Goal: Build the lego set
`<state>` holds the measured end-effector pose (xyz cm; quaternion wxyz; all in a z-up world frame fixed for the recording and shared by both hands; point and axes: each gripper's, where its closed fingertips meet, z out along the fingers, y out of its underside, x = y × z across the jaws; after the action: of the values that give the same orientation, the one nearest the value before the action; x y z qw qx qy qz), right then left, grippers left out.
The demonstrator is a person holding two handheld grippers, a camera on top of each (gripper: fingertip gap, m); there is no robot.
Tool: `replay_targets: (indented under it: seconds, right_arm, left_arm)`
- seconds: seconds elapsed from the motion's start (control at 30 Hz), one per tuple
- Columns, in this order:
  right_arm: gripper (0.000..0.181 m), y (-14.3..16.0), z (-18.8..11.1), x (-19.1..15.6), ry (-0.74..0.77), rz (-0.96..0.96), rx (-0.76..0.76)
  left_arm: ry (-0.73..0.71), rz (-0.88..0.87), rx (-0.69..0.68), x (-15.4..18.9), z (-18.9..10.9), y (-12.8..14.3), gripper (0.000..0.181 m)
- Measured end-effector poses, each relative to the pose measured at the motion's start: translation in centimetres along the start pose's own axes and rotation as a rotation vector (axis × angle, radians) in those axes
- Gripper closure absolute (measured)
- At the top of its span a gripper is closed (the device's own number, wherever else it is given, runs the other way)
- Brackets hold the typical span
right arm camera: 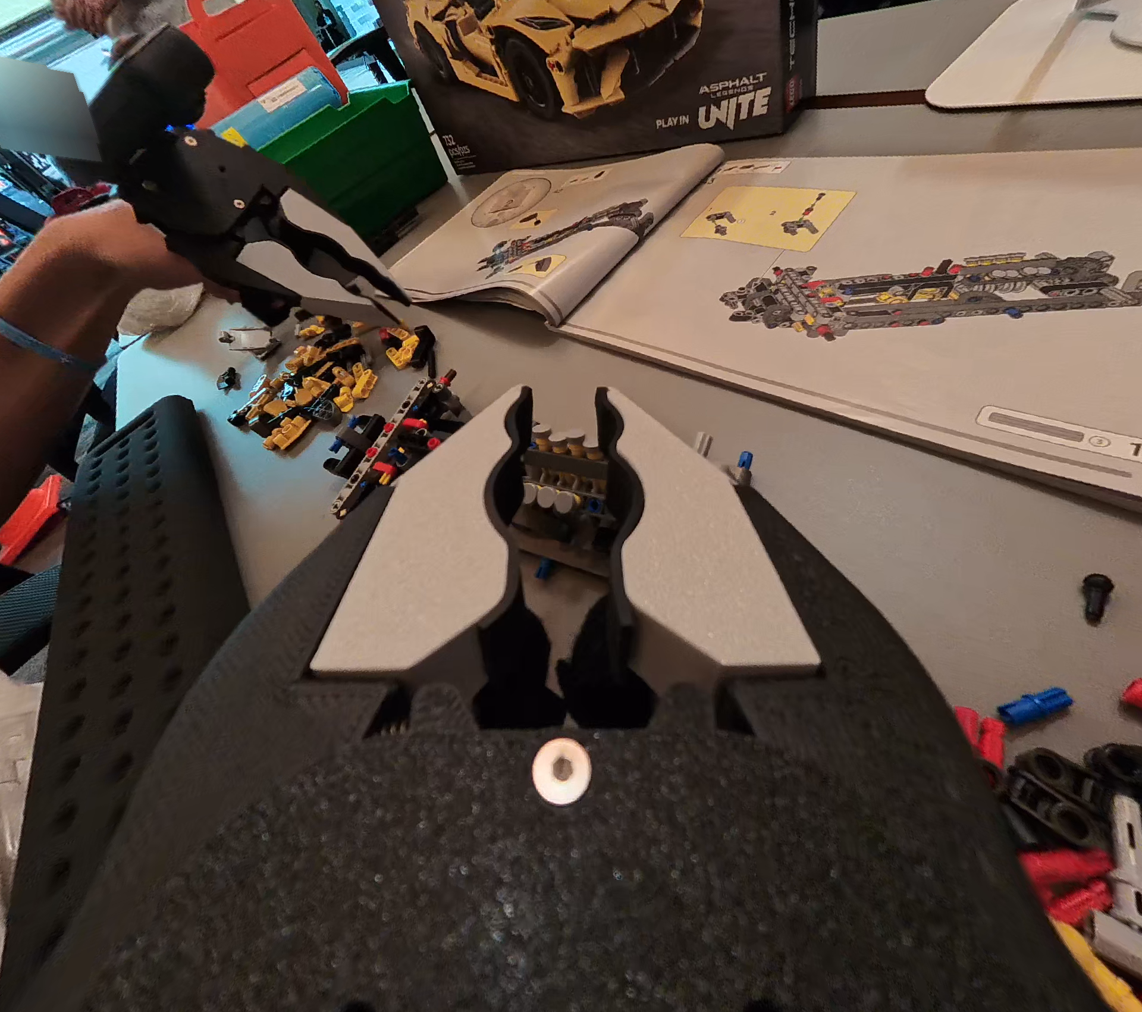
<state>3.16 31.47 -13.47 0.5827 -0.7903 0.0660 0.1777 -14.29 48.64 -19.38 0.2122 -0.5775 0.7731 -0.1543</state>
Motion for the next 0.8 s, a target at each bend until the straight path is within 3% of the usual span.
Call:
replay_targets:
  seconds: [0.27,0.53,0.67,0.8]
  right_arm:
    - [0.162,0.0,0.0,-0.1,-0.013,0.014,0.003]
    - [0.162,0.1,0.1,-0.3,-0.019,0.010,-0.006]
    - [0.162,0.1,0.0,-0.3,-0.018,0.010,-0.003]
    - [0.162,0.1,0.1,-0.3,-0.024,0.014,-0.005]
  left_arm:
    - [0.149,0.040,-0.070,1.1,-0.2,1.4,0.165]
    - [0.142,0.023,-0.065,0.9,-0.2,1.5,0.181]
    - [0.067,-0.015,-0.036,-0.1,-0.7,1.5,0.181]
    - [0.034,-0.070,0.075,-0.6,-2.1,0.7,0.181]
